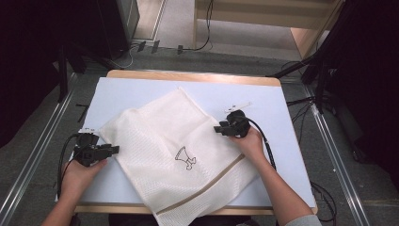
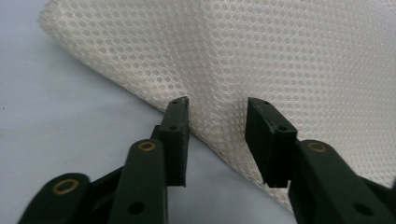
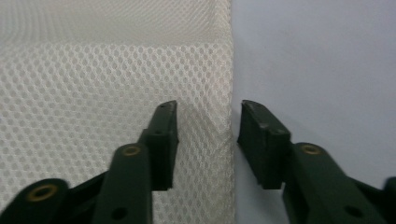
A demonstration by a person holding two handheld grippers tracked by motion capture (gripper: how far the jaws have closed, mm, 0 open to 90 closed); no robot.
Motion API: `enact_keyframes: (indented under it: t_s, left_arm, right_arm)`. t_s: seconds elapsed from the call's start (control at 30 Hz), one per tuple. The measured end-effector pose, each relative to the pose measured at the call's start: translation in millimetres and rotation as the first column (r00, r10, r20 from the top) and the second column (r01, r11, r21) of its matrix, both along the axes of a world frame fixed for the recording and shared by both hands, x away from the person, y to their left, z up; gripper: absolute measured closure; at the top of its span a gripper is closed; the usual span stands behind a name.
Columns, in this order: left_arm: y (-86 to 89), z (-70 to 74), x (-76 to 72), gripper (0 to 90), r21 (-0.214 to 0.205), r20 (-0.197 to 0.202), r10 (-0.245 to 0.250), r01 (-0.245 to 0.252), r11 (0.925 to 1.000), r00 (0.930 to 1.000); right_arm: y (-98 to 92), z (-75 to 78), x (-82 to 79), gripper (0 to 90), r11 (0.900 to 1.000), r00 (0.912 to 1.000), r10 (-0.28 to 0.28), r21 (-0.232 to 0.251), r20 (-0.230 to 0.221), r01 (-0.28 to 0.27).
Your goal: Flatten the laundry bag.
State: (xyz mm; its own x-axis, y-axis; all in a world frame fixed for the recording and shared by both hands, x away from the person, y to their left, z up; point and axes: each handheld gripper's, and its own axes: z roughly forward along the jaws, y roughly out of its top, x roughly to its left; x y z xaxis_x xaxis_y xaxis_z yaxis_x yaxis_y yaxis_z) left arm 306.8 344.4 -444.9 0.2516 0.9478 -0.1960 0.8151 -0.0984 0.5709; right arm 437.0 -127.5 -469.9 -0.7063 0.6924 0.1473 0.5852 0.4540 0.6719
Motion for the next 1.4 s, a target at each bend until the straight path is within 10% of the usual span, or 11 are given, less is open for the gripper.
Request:
enact_keyframes:
  t_s: [0.23,0.53,1.07,1.4]
  left_arm:
    - [-7.4,4.0,12.0,87.4,0.013,-0.002,-0.054,0.054,0.9985,0.9985]
    - [-3.0,17.0,54.2,88.2,-0.092,0.043,-0.024,0.028,0.9953,0.9988]
    - [-34.3,16.9,134.9,87.8,-0.113,0.086,-0.1,0.11,0.9875,0.9913]
    - [-50.8,10.2,156.3,85.8,-0.112,0.078,-0.128,0.136,0.9843,0.9887]
  right_arm:
    - [3.0,2.9,-2.2,84.2,1.0,0.9998,0.003,-0.008,-0.017,-0.003]
    - [-19.5,14.4,-3.9,85.3,0.9982,0.9982,-0.056,0.02,-0.018,0.057]
    - [-61.8,7.5,-34.4,83.9,0.9833,0.9838,-0.179,0.033,0.003,0.179]
    - [-70.1,-3.1,-58.1,82.1,0.9817,0.9819,-0.189,0.023,-0.019,0.189]
